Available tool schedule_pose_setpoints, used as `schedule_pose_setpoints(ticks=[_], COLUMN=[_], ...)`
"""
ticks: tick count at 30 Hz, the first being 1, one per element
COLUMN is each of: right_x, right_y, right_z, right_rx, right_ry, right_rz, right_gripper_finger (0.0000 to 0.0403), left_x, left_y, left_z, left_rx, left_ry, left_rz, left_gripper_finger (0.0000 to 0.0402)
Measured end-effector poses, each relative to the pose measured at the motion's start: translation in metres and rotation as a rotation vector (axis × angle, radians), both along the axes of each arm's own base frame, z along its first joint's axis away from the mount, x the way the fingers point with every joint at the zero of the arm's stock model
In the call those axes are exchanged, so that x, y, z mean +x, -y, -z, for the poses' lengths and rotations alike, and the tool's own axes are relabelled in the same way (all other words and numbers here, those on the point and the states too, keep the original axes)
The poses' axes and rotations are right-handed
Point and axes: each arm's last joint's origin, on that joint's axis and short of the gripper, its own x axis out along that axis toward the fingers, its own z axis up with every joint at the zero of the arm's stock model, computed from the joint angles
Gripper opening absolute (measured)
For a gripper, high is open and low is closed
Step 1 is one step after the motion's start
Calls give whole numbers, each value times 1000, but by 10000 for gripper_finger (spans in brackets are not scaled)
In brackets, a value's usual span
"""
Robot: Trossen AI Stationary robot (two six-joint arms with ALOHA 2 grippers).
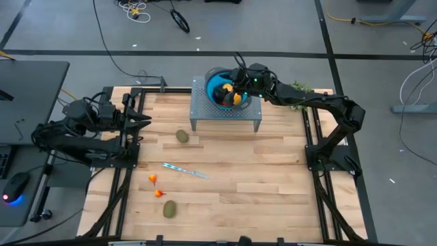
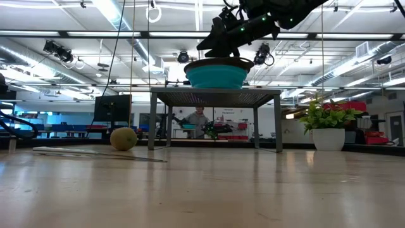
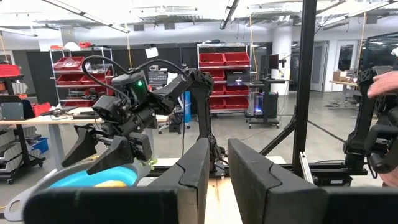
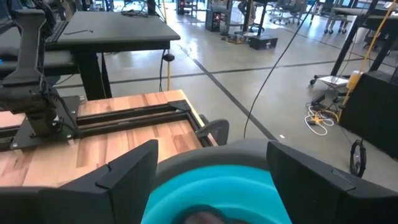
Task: Pick & Place Fruit
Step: Put the top kiwi into the blue bin
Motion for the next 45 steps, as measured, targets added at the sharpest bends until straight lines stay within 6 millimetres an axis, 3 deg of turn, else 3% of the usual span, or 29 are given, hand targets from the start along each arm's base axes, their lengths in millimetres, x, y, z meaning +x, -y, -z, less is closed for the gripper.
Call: schedule_pose_setpoints(ticks=[11,22,28,37,45], right_x=[-9,-11,-7,-5,-11], right_y=[-16,-41,-53,-75,-90], right_z=[-24,-33,-28,-3,-7], right_rx=[-31,0,15,46,39], right_ry=[60,59,24,-51,-48], right_rz=[-53,-109,-141,-202,-242], right_gripper_finger=[305,232,181,105,67], left_x=[0,0,0,0,0], left_y=[0,0,0,0,0], left_z=[0,0,0,0,0], left_rx=[0,0,0,0,0], left_ry=[0,0,0,0,0], left_rz=[0,0,0,0,0], left_gripper_finger=[68,68,67,68,67])
